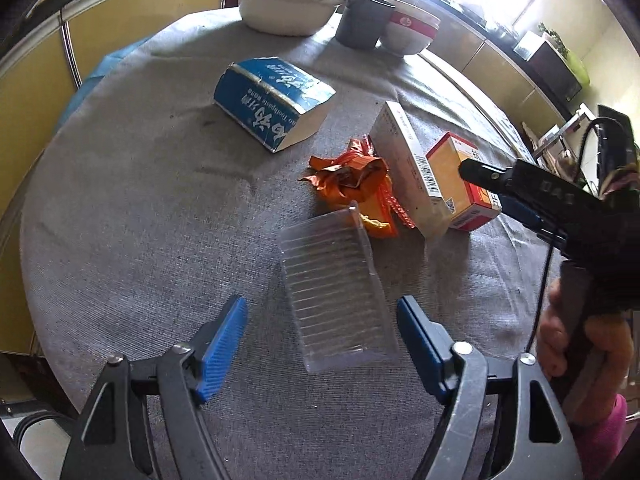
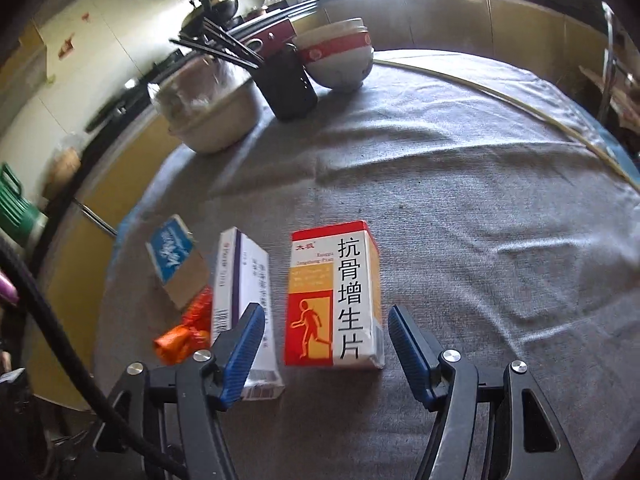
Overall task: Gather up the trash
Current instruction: 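Grasp clear plastic tray with left gripper while right grasps red-white medicine box, then lower the clear tray and red-white medicine box into the basket and open both grippers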
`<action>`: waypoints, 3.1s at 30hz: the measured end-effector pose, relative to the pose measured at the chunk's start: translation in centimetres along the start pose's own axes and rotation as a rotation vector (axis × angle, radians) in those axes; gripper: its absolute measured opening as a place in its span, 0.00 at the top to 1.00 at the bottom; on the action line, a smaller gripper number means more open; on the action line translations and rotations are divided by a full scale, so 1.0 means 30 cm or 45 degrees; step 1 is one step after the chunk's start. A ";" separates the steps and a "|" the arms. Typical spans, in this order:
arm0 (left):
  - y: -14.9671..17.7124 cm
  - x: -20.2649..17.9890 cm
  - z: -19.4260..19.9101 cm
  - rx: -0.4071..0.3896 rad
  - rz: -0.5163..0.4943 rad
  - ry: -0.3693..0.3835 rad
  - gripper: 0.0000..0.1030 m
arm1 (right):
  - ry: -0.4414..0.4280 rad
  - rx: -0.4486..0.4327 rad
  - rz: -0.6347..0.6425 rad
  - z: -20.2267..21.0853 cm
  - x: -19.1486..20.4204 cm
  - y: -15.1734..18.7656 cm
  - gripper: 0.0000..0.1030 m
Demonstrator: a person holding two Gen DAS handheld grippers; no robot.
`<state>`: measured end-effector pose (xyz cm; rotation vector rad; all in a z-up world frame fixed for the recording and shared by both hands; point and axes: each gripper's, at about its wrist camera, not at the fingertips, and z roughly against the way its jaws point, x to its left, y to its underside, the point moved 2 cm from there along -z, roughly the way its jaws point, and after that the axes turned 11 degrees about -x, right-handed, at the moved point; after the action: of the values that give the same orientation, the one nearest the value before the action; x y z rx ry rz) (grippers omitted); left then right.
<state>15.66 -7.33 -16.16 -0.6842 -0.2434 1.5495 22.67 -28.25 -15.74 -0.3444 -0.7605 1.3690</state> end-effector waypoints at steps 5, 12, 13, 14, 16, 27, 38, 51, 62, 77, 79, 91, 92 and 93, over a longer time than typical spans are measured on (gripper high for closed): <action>0.004 0.017 0.001 0.009 0.030 0.053 0.38 | 0.041 0.035 -0.021 -0.043 -0.021 0.025 0.40; 0.006 0.017 0.026 -0.007 0.000 0.096 0.56 | 0.042 -0.022 -0.047 0.032 -0.064 0.079 0.51; 0.008 0.019 0.031 -0.009 0.003 0.101 0.57 | 0.036 -0.030 -0.052 0.055 -0.069 0.090 0.51; 0.012 0.023 0.039 -0.010 0.004 0.109 0.57 | 0.026 -0.040 -0.057 0.081 -0.075 0.104 0.51; 0.021 0.030 0.056 -0.015 -0.003 0.112 0.57 | 0.017 -0.060 -0.069 0.134 -0.086 0.130 0.51; 0.154 -0.030 0.170 -0.019 -0.121 0.129 0.57 | -0.067 -0.141 -0.279 0.434 -0.189 0.350 0.51; 0.321 -0.235 0.297 -0.053 -0.439 0.143 0.57 | -0.021 -0.227 -0.364 0.689 -0.314 0.560 0.51; 0.401 -0.454 0.320 -0.032 -0.684 0.280 0.57 | 0.122 -0.315 -0.496 0.942 -0.543 0.722 0.50; 0.492 -0.711 0.320 0.041 -0.898 0.490 0.57 | 0.289 -0.286 -0.617 1.062 -0.744 0.874 0.50; 0.517 -0.754 0.312 0.021 -0.941 0.430 0.57 | 0.228 -0.304 -0.626 1.013 -0.727 0.854 0.50; 0.515 -0.751 0.315 0.008 -0.947 0.412 0.57 | 0.218 -0.304 -0.618 1.004 -0.712 0.851 0.50; 0.530 -0.806 0.358 -0.081 -1.035 0.378 0.57 | 0.250 -0.335 -0.557 1.041 -0.698 0.860 0.50; 0.531 -0.812 0.359 -0.086 -1.039 0.380 0.57 | 0.254 -0.337 -0.554 1.047 -0.696 0.864 0.50; 0.533 -0.819 0.362 -0.094 -1.043 0.382 0.57 | 0.259 -0.339 -0.551 1.055 -0.695 0.870 0.50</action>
<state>-4.71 -30.13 -9.52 -0.7393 -0.3057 0.6517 -18.15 -49.47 -15.40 -0.4883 -0.7935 0.8144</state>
